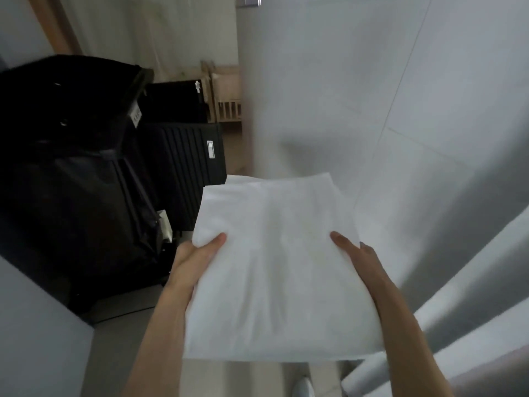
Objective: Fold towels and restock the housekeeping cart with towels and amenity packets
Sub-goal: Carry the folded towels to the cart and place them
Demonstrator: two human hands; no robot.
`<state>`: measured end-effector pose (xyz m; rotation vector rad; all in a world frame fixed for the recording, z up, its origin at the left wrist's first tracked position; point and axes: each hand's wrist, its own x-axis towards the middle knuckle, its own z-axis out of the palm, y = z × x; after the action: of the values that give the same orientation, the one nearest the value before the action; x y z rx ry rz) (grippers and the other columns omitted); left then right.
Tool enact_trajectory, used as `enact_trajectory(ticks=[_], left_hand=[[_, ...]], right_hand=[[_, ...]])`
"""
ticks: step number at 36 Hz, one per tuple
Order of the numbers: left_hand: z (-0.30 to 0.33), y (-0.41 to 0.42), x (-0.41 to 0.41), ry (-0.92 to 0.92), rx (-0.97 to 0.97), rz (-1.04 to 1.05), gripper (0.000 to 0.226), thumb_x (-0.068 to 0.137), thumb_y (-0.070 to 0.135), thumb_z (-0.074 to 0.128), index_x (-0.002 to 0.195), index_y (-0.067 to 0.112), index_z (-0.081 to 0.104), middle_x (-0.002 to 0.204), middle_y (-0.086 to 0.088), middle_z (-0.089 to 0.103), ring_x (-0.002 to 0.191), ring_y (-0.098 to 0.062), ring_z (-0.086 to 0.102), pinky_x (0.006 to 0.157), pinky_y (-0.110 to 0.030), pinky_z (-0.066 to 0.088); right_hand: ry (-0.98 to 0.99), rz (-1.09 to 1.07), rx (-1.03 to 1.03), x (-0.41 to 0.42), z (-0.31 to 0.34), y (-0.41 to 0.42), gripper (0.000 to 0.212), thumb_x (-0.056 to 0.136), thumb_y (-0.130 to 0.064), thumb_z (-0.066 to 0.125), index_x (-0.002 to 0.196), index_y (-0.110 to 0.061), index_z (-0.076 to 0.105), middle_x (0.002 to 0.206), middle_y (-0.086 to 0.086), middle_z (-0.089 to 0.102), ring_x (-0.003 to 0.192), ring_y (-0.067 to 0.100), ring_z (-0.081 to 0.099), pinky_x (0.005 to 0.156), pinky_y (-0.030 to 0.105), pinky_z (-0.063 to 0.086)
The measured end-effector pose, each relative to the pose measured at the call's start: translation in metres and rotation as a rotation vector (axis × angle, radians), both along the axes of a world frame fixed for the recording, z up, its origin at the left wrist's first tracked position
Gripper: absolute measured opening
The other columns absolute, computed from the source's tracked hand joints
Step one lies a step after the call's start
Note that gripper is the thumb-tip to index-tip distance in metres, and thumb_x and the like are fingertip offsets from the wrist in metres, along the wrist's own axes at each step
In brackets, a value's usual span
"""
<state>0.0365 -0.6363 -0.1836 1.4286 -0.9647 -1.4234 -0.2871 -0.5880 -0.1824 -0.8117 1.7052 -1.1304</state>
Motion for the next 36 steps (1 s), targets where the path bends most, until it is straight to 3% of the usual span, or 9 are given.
enact_trajectory(ticks=[4, 7, 10, 16, 20, 24, 27, 32, 36], left_hand=[[0.004, -0.062, -0.033, 0.026, -0.051, 0.069, 0.052, 0.065, 0.037, 0.091, 0.101, 0.003, 0.076, 0.102, -0.008, 0.078, 0.095, -0.029, 0.075, 0.095, -0.051, 0.056], [0.009, -0.106, -0.056, 0.021, -0.037, 0.081, 0.048, 0.068, 0.037, 0.09, 0.097, 0.001, 0.077, 0.101, -0.009, 0.078, 0.095, -0.029, 0.075, 0.094, -0.051, 0.056], [0.012, -0.147, -0.076, 0.034, -0.032, 0.09, 0.05, 0.066, 0.039, 0.089, 0.096, 0.0, 0.077, 0.1, -0.011, 0.077, 0.094, -0.031, 0.075, 0.094, -0.054, 0.056], [0.014, -0.226, -0.102, 0.03, -0.014, 0.112, 0.046, 0.069, 0.038, 0.088, 0.094, 0.001, 0.078, 0.098, -0.011, 0.078, 0.091, -0.03, 0.075, 0.093, -0.052, 0.056], [0.013, -0.287, -0.116, 0.007, -0.032, 0.11, 0.037, 0.072, 0.036, 0.088, 0.088, 0.003, 0.079, 0.092, -0.009, 0.078, 0.086, -0.028, 0.076, 0.085, -0.046, 0.06], [0.009, -0.354, -0.122, 0.008, -0.042, 0.072, 0.026, 0.073, 0.037, 0.087, 0.081, 0.014, 0.081, 0.089, -0.006, 0.079, 0.082, -0.024, 0.077, 0.066, -0.032, 0.061], [0.006, -0.415, -0.122, 0.026, -0.021, 0.059, 0.038, 0.07, 0.039, 0.089, 0.085, 0.005, 0.079, 0.09, -0.006, 0.079, 0.082, -0.025, 0.077, 0.073, -0.035, 0.06], [0.011, -0.509, -0.114, 0.003, 0.016, 0.07, 0.049, 0.063, 0.043, 0.09, 0.094, 0.008, 0.076, 0.089, -0.001, 0.079, 0.081, -0.023, 0.077, 0.08, -0.038, 0.059], [0.018, -0.577, -0.107, -0.034, 0.001, 0.075, 0.048, 0.063, 0.045, 0.09, 0.093, 0.014, 0.072, 0.087, 0.004, 0.078, 0.077, -0.018, 0.076, 0.075, -0.034, 0.059]], right_hand=[[-0.002, 0.037, -0.016, -0.029, -0.001, -0.082, 0.044, 0.072, -0.058, 0.077, 0.09, -0.019, 0.068, 0.076, -0.007, 0.076, 0.07, 0.016, 0.074, 0.064, 0.029, 0.054], [0.005, 0.059, -0.016, -0.055, 0.004, -0.135, 0.046, 0.071, -0.059, 0.078, 0.088, -0.017, 0.067, 0.073, -0.005, 0.076, 0.068, 0.021, 0.074, 0.064, 0.03, 0.053], [0.01, 0.084, -0.013, -0.076, 0.012, -0.184, 0.047, 0.072, -0.06, 0.076, 0.09, -0.018, 0.068, 0.07, -0.008, 0.075, 0.061, 0.014, 0.073, 0.059, 0.027, 0.051], [0.026, 0.086, 0.008, -0.103, 0.018, -0.267, 0.05, 0.068, -0.065, 0.076, 0.091, -0.021, 0.067, 0.08, -0.003, 0.076, 0.073, 0.02, 0.073, 0.06, 0.028, 0.05], [0.024, 0.065, 0.02, -0.113, 0.018, -0.32, 0.056, 0.068, -0.065, 0.075, 0.101, -0.021, 0.066, 0.09, -0.001, 0.074, 0.079, 0.022, 0.072, 0.06, 0.029, 0.05], [0.026, 0.031, 0.012, -0.119, 0.016, -0.376, 0.056, 0.066, -0.066, 0.076, 0.1, -0.022, 0.066, 0.087, -0.003, 0.075, 0.076, 0.02, 0.073, 0.059, 0.028, 0.05], [0.032, 0.012, 0.01, -0.12, 0.018, -0.427, 0.052, 0.069, -0.063, 0.075, 0.1, -0.023, 0.066, 0.08, -0.007, 0.075, 0.065, 0.015, 0.073, 0.054, 0.024, 0.049], [0.053, -0.01, 0.021, -0.113, 0.031, -0.508, 0.054, 0.068, -0.066, 0.074, 0.1, -0.023, 0.066, 0.08, -0.006, 0.076, 0.066, 0.015, 0.073, 0.055, 0.025, 0.05], [0.058, -0.03, 0.025, -0.104, 0.034, -0.566, 0.063, 0.068, -0.066, 0.075, 0.109, -0.019, 0.066, 0.09, -0.002, 0.075, 0.07, 0.018, 0.074, 0.056, 0.026, 0.05]])
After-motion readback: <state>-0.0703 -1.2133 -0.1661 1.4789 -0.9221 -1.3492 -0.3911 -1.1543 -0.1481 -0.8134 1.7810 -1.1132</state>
